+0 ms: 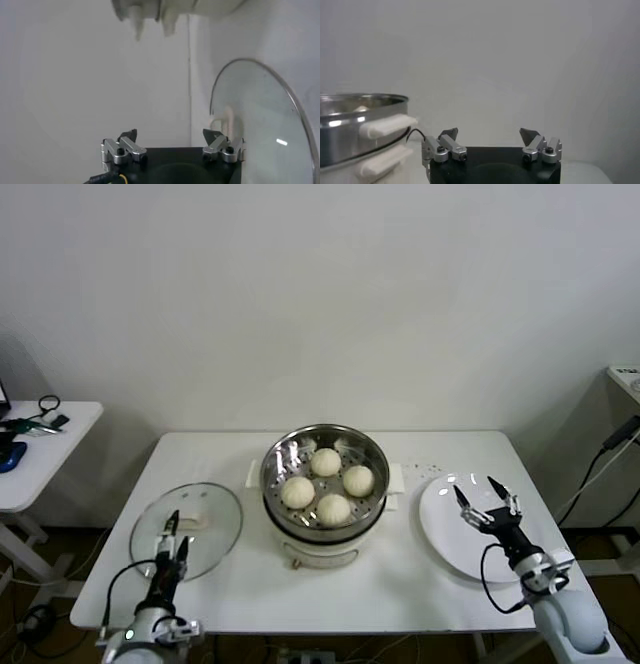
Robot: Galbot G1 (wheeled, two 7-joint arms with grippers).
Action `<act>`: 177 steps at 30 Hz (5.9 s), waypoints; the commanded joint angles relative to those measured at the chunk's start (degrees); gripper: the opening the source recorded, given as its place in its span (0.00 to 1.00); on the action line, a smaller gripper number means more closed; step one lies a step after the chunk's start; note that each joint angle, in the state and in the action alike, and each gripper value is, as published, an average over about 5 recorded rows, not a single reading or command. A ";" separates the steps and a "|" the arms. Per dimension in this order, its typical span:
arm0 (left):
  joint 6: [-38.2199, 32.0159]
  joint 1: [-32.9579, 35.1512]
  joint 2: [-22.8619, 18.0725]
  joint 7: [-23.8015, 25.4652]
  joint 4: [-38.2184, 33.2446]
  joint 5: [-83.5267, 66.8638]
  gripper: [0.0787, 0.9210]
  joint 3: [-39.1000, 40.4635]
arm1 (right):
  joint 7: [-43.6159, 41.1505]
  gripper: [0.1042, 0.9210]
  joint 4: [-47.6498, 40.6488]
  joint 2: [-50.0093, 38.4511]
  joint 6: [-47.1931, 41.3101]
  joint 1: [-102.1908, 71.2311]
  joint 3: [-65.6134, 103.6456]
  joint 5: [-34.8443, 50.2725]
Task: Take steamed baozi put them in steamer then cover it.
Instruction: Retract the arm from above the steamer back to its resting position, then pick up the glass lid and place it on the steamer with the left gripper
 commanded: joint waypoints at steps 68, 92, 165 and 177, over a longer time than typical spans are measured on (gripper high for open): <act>-0.79 -13.51 2.51 -1.71 10.25 -1.90 0.09 0.62 | -1.66 0.88 -3.56 6.27 3.48 -3.26 1.95 -10.15; 25.81 6.41 14.96 4.28 -26.46 -6.30 0.08 3.60 | -1.74 0.88 -6.06 2.43 3.72 -0.12 0.47 -10.39; 44.44 -33.93 -8.57 24.36 4.00 9.09 0.08 46.75 | -2.45 0.88 -13.14 4.16 5.02 3.24 2.97 -12.92; 44.44 -34.93 -7.48 22.73 5.52 8.41 0.08 46.91 | -2.74 0.88 -13.39 4.14 5.48 2.96 3.33 -13.45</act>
